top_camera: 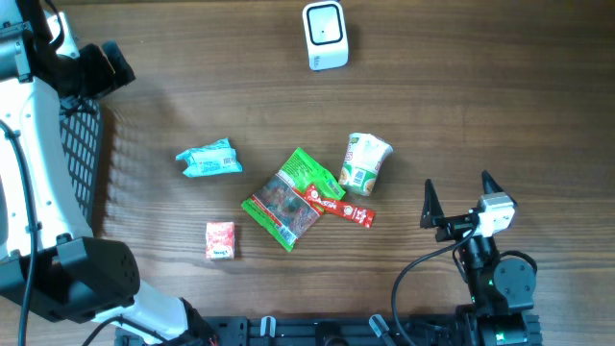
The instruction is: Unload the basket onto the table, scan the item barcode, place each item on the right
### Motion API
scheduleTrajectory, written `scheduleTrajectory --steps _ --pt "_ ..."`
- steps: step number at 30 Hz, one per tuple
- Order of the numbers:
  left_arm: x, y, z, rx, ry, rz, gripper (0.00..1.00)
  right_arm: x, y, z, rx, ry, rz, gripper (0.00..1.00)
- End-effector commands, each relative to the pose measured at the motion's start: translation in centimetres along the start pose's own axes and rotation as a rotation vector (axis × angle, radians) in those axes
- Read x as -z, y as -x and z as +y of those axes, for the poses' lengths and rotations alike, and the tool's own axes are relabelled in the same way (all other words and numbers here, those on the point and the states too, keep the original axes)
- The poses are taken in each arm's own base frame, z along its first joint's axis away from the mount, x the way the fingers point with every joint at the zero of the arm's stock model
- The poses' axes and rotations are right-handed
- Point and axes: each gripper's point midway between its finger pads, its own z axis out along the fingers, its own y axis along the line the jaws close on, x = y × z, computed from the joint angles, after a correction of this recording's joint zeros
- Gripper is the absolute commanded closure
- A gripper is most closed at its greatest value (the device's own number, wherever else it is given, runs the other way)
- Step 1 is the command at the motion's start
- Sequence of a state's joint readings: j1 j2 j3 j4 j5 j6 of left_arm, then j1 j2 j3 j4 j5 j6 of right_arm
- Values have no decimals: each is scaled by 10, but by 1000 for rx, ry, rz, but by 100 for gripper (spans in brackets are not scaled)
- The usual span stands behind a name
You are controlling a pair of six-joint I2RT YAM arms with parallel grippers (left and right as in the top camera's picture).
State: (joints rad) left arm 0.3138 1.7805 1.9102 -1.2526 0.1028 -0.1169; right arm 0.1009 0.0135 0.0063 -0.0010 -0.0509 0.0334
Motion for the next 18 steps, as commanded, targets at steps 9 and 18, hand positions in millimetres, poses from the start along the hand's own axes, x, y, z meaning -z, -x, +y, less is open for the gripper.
scheduleTrajectory --steps 9,18 --pt "-4 -2 1 1 -8 14 0 22 157 13 -227 36 23 0" --pt "-4 -2 1 1 -8 14 0 -59 206 65 -297 287 665 1"
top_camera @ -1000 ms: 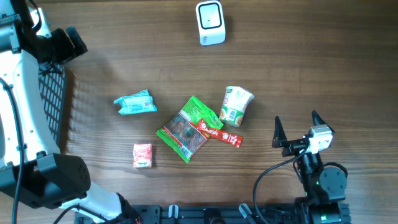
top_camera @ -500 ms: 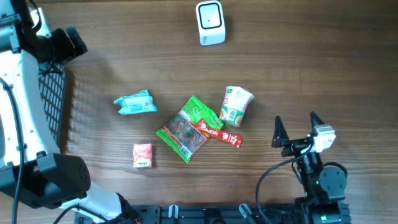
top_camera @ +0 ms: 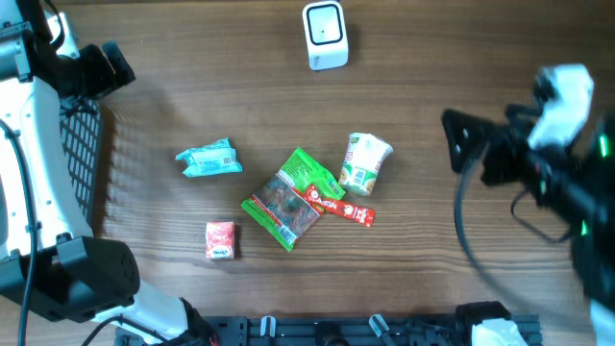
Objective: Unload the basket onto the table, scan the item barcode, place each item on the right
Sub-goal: 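Reach the right gripper to the noodle cup and grasp it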
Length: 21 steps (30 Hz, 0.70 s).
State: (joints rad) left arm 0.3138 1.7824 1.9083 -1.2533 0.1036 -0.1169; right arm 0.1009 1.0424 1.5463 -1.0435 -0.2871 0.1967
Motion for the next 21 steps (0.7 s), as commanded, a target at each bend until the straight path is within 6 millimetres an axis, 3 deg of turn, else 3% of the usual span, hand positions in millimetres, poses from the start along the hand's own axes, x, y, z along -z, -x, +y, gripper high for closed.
scheduleTrajectory --steps 1,2,4,6,10,13,17,21 --pt "-2 -2 0 0 -8 9 0 -49 1 17 -47 157 176 0" --pt "-2 -2 1 0 -8 9 0 -69 -6 14 -76 187 239 0" --pt "-2 -2 1 0 -8 9 0 -99 -19 -15 -31 148 318 0" --pt "-2 -2 0 0 -8 9 0 -122 -37 -32 -101 235 407 21" --pt "-2 -2 1 0 -8 9 0 -142 -67 -67 -246 302 471 23" --pt "-2 -2 0 0 -8 9 0 -156 -105 -82 -308 352 489 20" --pt "-2 -2 0 0 -8 9 0 -191 -172 -82 -384 356 523 5" --pt "-2 -2 1 0 -8 9 0 -218 -211 -60 -431 383 505 0"
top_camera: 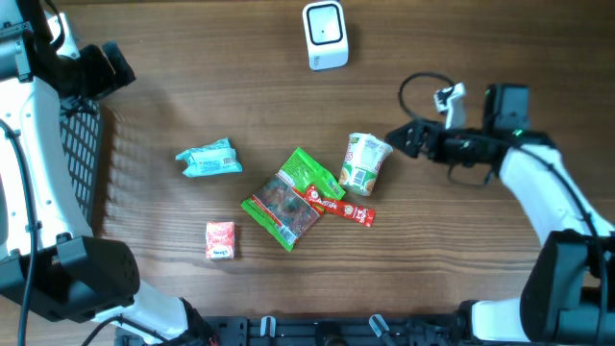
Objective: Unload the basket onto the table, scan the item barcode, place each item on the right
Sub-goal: 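Reach the right gripper to the noodle cup and grasp it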
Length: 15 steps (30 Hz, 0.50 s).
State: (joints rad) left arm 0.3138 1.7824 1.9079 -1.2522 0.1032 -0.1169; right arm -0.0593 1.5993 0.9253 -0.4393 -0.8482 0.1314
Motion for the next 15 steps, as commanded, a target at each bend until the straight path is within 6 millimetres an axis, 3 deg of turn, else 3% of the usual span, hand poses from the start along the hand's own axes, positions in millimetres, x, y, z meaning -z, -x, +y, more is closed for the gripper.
scheduleTrajectory --steps 1,6,15 --pt "-2 -2 0 0 -8 10 0 -25 -19 9 -66 53 6 0" --pt "-2 -2 0 0 -8 10 0 -49 -36 -2 -84 2 -2 0" --pt "-2 -2 0 0 -8 10 0 -69 -46 -29 -136 -57 25 0"
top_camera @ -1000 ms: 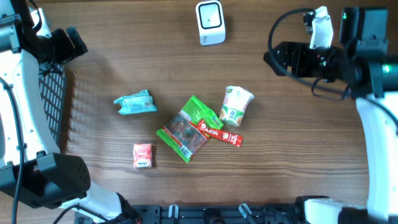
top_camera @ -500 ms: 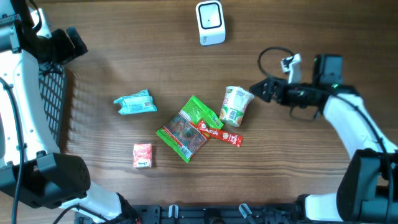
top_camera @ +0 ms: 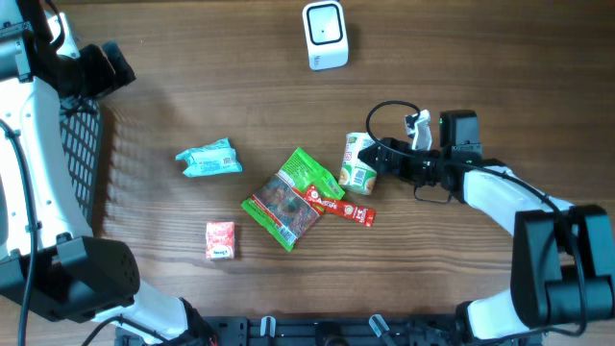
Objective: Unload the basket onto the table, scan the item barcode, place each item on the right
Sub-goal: 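Reach the right gripper to the noodle cup and grasp it, then lift the noodle cup with the right gripper toward the barcode scanner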
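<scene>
A green and white cup [top_camera: 360, 162] lies on its side in the middle of the wooden table. My right gripper [top_camera: 378, 158] is at the cup's right end, open, its dark fingers [top_camera: 376, 146] spread against that end; contact cannot be made out. The white barcode scanner [top_camera: 325, 36] stands at the far edge. My left arm [top_camera: 38, 144] is folded at the far left, and its dark gripper end [top_camera: 100, 67] does not show its fingers.
A green snack bag [top_camera: 291, 198] and a red stick packet [top_camera: 338, 206] lie just left of the cup. A teal packet [top_camera: 209, 160] and a small red box [top_camera: 220, 240] lie further left. A black mesh panel [top_camera: 83, 154] sits beside the left arm.
My right gripper has moved left and slightly nearer, from a short gap to the right of the cup to right against the cup's end. The items lie as before.
My right gripper first stood wide open at the table's near right corner. It then was high on the right side, then low just right of the cup, and now it is at the cup's end. The left arm and the items have stayed put.
</scene>
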### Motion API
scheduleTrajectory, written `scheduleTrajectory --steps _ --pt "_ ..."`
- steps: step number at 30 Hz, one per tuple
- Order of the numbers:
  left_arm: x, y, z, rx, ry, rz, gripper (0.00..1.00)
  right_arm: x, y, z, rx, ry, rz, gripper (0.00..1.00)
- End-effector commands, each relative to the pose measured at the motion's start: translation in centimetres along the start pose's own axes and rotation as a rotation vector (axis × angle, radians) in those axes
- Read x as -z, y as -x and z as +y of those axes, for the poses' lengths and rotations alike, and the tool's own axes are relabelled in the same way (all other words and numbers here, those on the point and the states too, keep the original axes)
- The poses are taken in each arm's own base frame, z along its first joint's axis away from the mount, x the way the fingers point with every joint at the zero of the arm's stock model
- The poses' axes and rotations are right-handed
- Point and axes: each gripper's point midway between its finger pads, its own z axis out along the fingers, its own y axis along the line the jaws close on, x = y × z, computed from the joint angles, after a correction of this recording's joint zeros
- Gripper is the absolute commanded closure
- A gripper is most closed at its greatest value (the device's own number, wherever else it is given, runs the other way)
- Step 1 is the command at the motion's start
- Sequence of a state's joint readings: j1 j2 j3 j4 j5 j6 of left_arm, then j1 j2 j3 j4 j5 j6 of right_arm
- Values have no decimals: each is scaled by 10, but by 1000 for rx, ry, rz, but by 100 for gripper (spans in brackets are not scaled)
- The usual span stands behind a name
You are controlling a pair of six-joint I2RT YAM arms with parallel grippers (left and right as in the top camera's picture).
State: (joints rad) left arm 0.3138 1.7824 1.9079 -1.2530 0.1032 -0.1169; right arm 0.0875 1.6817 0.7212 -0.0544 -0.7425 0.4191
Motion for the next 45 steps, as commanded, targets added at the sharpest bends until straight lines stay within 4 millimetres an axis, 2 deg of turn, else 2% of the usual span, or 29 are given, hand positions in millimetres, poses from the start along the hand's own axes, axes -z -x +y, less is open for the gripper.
scheduleTrajectory --steps 1,3,6,11,14,19,22,23,26,28,30,34,36,39,41,43,45 --pt "-2 -2 0 0 -8 9 0 -14 -5 -11 -1 -15 12 0" --pt "-2 -2 0 0 -9 9 0 -18 -6 -11 7 -12 18 1" --pt "-2 -2 0 0 -8 9 0 -21 -8 -11 -1 -11 26 12" --pt "-2 -2 0 0 -8 9 0 -24 -9 -14 -3 -50 19 14" --pt "-2 -2 0 0 -8 9 0 -24 -9 -13 -1 -50 19 23" --pt "-2 -2 0 0 -8 9 0 -24 -5 -12 12 -43 5 26" --pt "-2 -2 0 0 -8 9 0 -24 -5 -11 11 -39 5 41" --pt "-2 -2 0 0 -8 9 0 -22 -3 -8 18 -32 -2 42" --pt "-2 -2 0 0 -8 9 0 2 10 20 181 10 -61 42" --pt "-2 -2 0 0 -8 9 0 26 19 44 308 11 -128 46" --pt "-2 -2 0 0 -8 9 0 55 24 59 435 -59 -192 46" --pt "-2 -2 0 0 -8 9 0 104 37 89 521 -171 -242 51" --pt "-2 -2 0 0 -8 9 0 125 47 99 544 -248 -235 51" --pt "-2 -2 0 0 -8 9 0 169 66 116 570 -400 -267 52" --pt "-2 -2 0 0 -8 9 0 202 85 121 561 -537 -329 57" --pt "-2 -2 0 0 -8 9 0 217 99 122 550 -621 -352 57" --pt "-2 -2 0 0 -8 9 0 214 116 118 552 -741 -335 56"
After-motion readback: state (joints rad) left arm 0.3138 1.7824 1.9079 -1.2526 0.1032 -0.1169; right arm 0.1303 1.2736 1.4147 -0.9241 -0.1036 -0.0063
